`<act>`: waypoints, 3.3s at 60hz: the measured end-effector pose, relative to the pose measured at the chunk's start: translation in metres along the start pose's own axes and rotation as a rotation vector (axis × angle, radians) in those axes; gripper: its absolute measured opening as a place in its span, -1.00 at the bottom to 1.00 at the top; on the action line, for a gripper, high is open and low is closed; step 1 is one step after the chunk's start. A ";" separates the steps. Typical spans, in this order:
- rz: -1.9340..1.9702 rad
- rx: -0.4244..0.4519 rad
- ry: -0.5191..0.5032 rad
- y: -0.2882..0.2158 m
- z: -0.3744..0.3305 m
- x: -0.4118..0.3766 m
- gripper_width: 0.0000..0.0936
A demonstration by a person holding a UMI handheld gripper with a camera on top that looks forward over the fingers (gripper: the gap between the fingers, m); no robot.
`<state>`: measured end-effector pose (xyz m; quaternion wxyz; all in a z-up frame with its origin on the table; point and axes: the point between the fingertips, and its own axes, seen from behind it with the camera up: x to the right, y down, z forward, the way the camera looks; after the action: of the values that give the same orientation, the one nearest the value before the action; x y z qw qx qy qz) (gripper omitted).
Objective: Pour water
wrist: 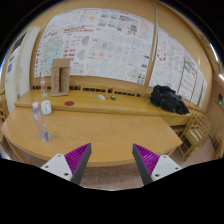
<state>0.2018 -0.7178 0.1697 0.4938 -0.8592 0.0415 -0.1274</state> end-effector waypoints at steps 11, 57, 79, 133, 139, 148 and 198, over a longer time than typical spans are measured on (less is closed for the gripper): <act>0.007 -0.044 0.070 0.052 -0.007 -0.041 0.81; 0.071 0.149 -0.163 -0.007 0.152 -0.393 0.66; 0.040 0.214 -0.108 -0.034 0.192 -0.393 -0.35; -1.685 0.633 0.556 -0.378 0.282 -0.393 -0.39; -1.897 0.637 0.531 -0.347 0.323 -0.426 -0.39; -2.074 0.665 0.495 -0.312 0.359 -0.453 -0.39; -0.096 0.619 -0.220 -0.456 0.331 -0.360 -0.38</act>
<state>-0.0838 -0.1371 0.3382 0.7264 -0.6780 -0.0931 -0.0633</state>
